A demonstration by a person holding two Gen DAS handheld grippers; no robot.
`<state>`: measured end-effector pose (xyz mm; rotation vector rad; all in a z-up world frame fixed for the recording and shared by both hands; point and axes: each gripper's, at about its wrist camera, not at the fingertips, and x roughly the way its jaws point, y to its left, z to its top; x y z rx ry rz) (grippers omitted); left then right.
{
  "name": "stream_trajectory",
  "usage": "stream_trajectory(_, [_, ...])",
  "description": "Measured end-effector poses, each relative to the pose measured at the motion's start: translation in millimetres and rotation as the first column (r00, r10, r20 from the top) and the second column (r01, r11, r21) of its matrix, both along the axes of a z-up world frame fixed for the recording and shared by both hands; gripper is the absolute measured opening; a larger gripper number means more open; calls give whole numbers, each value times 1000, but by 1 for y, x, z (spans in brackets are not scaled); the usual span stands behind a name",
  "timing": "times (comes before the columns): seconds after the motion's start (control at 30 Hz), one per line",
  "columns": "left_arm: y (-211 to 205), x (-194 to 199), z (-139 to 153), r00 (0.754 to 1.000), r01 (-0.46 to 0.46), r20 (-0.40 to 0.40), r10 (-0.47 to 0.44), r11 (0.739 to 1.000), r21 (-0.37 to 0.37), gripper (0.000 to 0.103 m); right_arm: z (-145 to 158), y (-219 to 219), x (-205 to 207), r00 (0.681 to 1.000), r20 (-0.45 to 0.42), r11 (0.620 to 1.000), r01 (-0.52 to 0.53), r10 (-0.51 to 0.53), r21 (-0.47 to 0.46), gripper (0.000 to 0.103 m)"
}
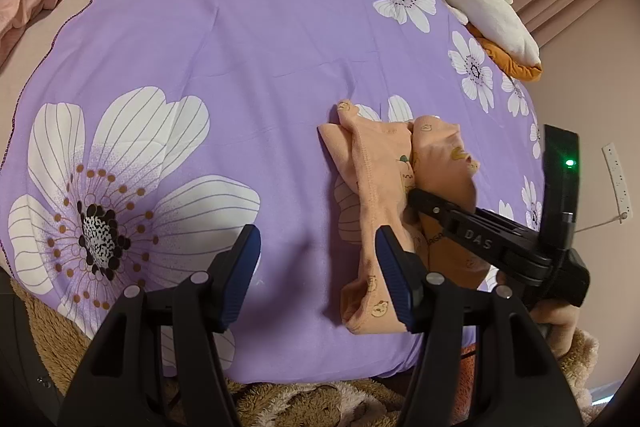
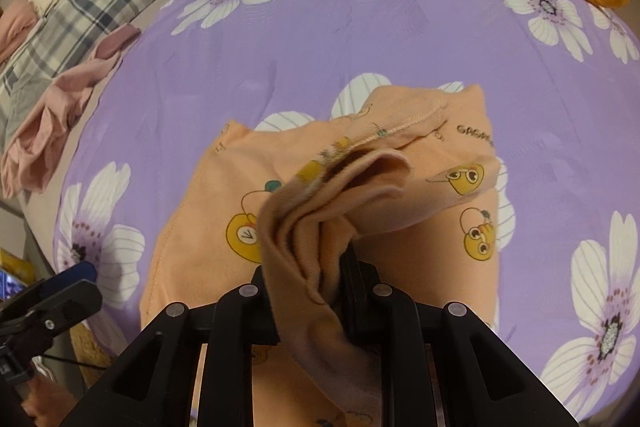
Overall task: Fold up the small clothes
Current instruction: 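Open the right gripper and release the folded side onto the shirt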
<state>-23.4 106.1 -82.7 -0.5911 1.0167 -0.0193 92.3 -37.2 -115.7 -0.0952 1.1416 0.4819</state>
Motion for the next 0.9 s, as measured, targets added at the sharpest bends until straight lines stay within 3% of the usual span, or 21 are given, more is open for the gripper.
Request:
stream_trajectory(0.2, [-4, 2, -1, 1000, 14, -4, -14, 1000, 6, 60, -2, -1, -2, 1000, 4, 1000, 1, -1, 15, 23])
stream_trajectory(0.27, [-6, 2, 0, 1000, 18, -4, -18, 1000, 7, 60, 1, -6, -1, 1000, -13, 998, 3, -3, 58, 28])
stream_trajectory(0.33, [-7, 2, 0, 1000, 21, -4, -21, 1000, 9, 60, 4, -9, -3, 999, -25, 993, -30, 34, 114, 45])
stream_trajectory(0.4, [-9, 3, 0, 1000, 22, -5, -22, 1000, 12, 60, 8, -13, -6, 999, -25, 987, -42, 46, 155, 49])
stream_trajectory(0.57, [-14, 4, 3, 999, 33, -1, -33, 999, 17, 60, 27, -35, -14, 1000, -15, 970, -23, 28, 243, 50])
stream_trajectory(0.67, [-18, 7, 6, 999, 43, 5, -43, 999, 21, 60, 47, -49, -19, 1000, 26, 955, -24, 17, 297, 57])
stream_trajectory(0.9, [-32, 17, 16, 995, 95, 32, -96, 995, 23, 60, 75, -93, -25, 991, 94, 931, 59, -100, 361, 60])
